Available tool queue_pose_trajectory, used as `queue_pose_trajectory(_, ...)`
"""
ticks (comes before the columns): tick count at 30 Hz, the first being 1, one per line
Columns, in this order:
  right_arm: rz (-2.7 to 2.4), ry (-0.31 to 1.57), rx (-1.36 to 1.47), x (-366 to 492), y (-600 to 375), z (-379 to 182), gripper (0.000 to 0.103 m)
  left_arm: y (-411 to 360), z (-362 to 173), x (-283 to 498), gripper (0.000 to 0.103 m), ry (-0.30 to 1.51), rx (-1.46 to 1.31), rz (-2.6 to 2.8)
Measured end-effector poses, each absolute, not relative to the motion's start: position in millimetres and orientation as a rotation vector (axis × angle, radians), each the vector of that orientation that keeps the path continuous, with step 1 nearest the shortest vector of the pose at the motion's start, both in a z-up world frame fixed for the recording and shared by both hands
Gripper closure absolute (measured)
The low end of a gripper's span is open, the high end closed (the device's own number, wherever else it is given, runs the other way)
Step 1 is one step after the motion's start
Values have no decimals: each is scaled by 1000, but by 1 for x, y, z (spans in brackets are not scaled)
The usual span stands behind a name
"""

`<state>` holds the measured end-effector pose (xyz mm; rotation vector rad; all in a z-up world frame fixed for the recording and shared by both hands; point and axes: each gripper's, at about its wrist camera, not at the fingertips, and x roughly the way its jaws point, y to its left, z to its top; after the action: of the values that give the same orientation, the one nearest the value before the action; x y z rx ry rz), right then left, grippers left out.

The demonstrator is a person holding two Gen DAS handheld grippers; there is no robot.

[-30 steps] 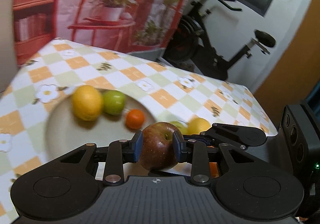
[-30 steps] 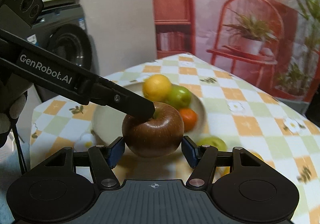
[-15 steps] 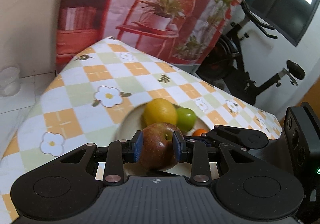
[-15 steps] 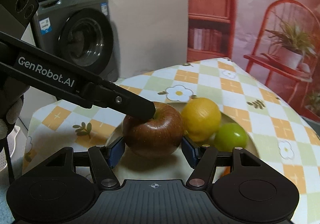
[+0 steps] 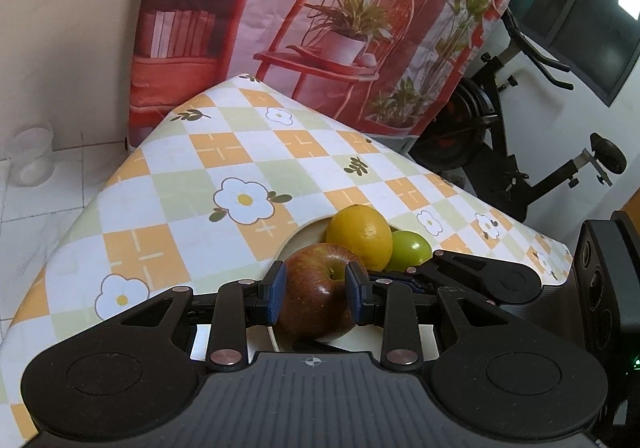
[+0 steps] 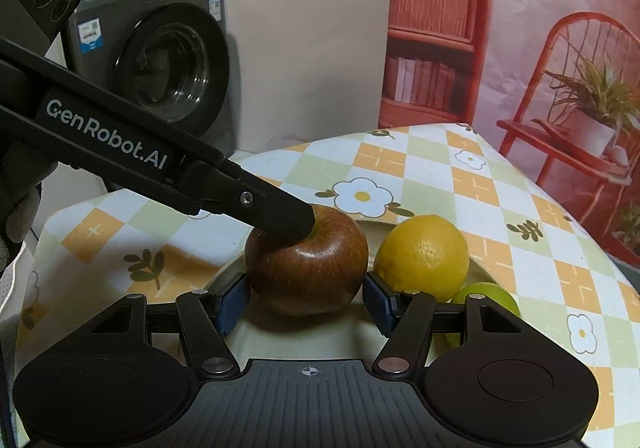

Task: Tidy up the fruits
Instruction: 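Lift the red apple with the left gripper and carry it onto the plate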

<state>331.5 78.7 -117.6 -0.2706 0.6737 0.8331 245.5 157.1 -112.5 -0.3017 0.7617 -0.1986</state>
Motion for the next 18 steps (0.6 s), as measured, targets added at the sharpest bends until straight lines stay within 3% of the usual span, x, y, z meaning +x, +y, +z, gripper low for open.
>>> queue_pose_trajectory(18, 767, 704, -173, 318, 35, -106, 45, 139, -108, 245, 67, 768, -202, -165)
